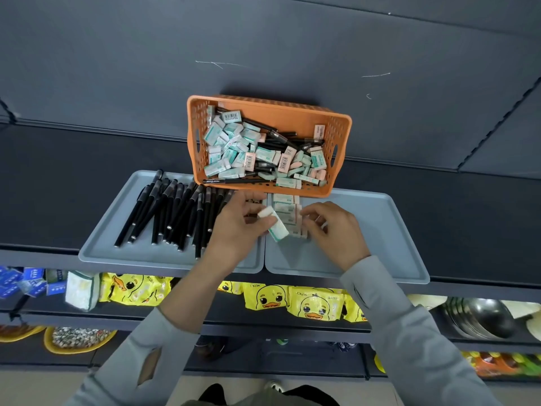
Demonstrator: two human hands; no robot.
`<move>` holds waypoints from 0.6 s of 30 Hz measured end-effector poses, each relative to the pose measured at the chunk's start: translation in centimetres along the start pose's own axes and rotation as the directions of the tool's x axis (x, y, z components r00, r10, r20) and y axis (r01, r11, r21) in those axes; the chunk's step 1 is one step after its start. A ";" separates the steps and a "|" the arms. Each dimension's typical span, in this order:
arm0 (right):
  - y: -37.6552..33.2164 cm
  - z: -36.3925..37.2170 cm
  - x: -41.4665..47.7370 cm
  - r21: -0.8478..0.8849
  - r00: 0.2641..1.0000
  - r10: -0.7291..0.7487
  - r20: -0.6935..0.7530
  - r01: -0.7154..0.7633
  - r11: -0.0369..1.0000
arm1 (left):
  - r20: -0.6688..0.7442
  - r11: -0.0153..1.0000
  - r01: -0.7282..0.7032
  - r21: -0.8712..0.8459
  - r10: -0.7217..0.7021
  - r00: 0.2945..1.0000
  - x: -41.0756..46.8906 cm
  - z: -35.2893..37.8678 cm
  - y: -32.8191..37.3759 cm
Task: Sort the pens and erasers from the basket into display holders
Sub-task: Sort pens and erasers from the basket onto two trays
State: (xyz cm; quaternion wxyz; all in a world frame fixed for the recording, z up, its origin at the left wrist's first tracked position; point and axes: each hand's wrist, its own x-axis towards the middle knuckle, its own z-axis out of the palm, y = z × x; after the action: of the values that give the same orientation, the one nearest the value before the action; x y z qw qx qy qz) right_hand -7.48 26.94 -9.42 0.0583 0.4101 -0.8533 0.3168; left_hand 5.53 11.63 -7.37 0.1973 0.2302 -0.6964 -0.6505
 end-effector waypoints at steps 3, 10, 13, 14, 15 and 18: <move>1.0 -0.3 0.0 -0.033 0.998 0.052 -0.046 -0.054 0.998 | 0.089 0.723 -0.362 0.588 0.386 0.918 -0.8 1.0 -0.4; 1.8 -0.5 -0.2 0.003 0.996 0.084 -0.004 -0.084 0.996 | 0.440 0.368 -0.589 0.719 0.415 0.797 -2.2 4.2 -1.8; 1.8 -0.6 0.2 0.027 0.995 -0.013 0.098 0.011 1.000 | 0.394 0.314 -0.551 0.773 0.444 0.805 -1.7 2.6 -2.0; 1.8 -0.5 0.4 0.035 0.989 -0.038 0.140 0.033 0.999 | 0.384 0.317 -0.541 0.779 0.441 0.811 -1.5 2.3 -2.1; 1.6 -0.5 0.7 0.049 0.983 -0.043 0.180 0.035 0.998 | 0.377 0.327 -0.534 0.780 0.435 0.818 -1.4 2.1 -2.2; 1.1 -0.3 1.4 0.102 0.971 -0.034 0.238 0.009 0.995 | 0.332 0.370 -0.509 0.777 0.445 0.831 -1.5 2.4 -2.5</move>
State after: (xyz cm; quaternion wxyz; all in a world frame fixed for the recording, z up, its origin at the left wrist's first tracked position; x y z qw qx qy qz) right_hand -9.32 26.70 -9.22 -0.0621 0.4569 -0.8327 0.3067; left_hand 5.55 14.32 -10.03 0.2169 0.0630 -0.9621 -0.1531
